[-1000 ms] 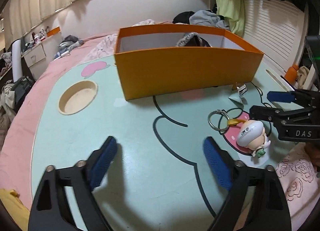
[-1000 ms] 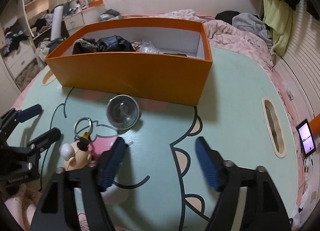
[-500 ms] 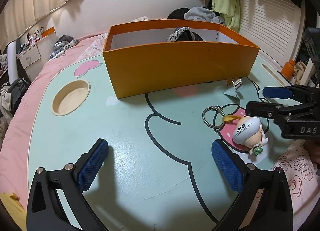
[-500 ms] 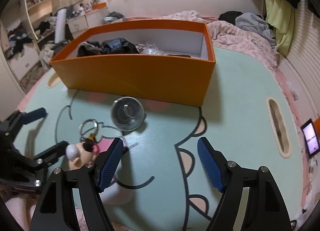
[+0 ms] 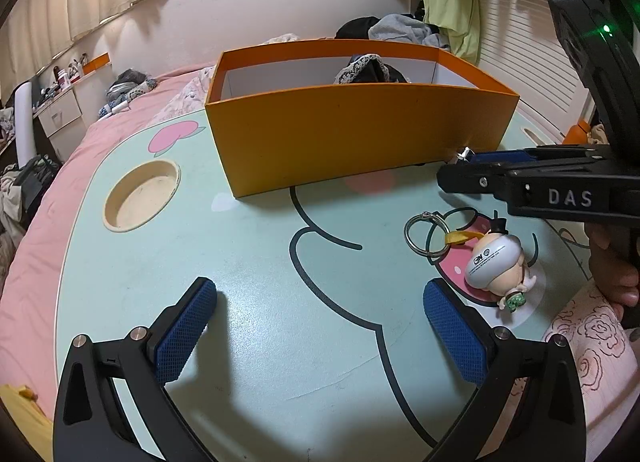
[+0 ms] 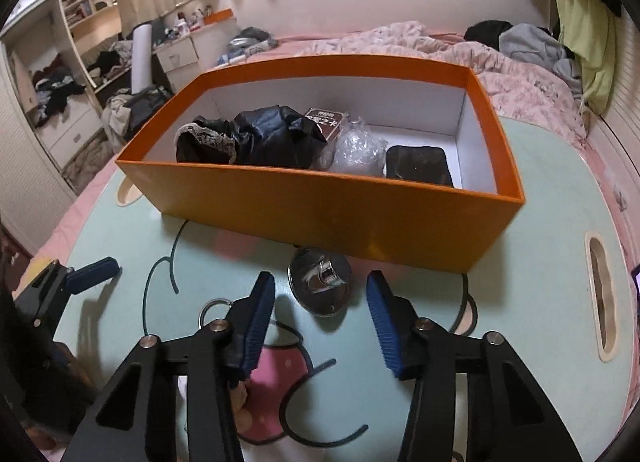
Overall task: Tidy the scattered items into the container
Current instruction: 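Grasp the silver round metal cup with the right tool, then grasp white figurine with left tool while right tool holds silver cup, then carry figurine over box with left tool while right tool carries silver cup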
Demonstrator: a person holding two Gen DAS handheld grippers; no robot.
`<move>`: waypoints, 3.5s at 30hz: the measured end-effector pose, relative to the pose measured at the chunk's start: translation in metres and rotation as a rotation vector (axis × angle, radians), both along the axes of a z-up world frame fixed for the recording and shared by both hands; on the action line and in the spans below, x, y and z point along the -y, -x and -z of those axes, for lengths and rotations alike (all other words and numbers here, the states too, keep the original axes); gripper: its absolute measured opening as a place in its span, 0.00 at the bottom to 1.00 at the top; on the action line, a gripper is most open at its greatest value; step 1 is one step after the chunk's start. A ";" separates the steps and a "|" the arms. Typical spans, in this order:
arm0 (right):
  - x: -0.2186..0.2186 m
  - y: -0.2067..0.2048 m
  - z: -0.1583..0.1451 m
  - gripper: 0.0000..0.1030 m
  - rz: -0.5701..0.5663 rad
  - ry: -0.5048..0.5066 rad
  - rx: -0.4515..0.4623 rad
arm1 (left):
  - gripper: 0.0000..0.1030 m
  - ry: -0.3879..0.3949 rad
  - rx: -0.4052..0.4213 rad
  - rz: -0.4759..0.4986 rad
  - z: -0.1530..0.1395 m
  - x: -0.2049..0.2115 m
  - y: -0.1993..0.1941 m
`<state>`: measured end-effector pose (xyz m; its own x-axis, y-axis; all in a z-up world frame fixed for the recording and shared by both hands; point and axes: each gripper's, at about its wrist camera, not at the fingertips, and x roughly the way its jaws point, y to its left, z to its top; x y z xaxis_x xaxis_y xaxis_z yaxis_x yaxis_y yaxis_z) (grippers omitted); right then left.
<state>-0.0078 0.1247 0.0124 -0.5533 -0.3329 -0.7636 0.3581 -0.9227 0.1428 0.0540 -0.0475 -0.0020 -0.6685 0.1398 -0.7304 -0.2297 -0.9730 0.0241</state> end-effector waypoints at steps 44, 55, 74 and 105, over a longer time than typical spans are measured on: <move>-0.009 -0.032 -0.003 0.28 0.066 -0.055 -0.107 | 0.41 -0.157 -0.082 -0.088 -0.021 -0.004 0.003; 0.005 -0.035 0.001 0.28 0.023 -0.140 -0.127 | 0.41 -0.123 -0.130 -0.072 -0.022 -0.009 -0.016; 0.008 -0.033 -0.002 0.28 0.016 -0.140 -0.117 | 0.41 -0.119 -0.118 -0.067 -0.021 -0.010 -0.014; 0.009 -0.033 0.000 0.28 0.018 -0.134 -0.108 | 0.41 -0.112 -0.108 -0.062 -0.019 -0.012 -0.012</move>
<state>0.0250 0.1160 0.0124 -0.6397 -0.2216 -0.7360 0.3481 -0.9372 -0.0203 0.0663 -0.0351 0.0174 -0.7523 0.1721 -0.6360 -0.1709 -0.9832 -0.0639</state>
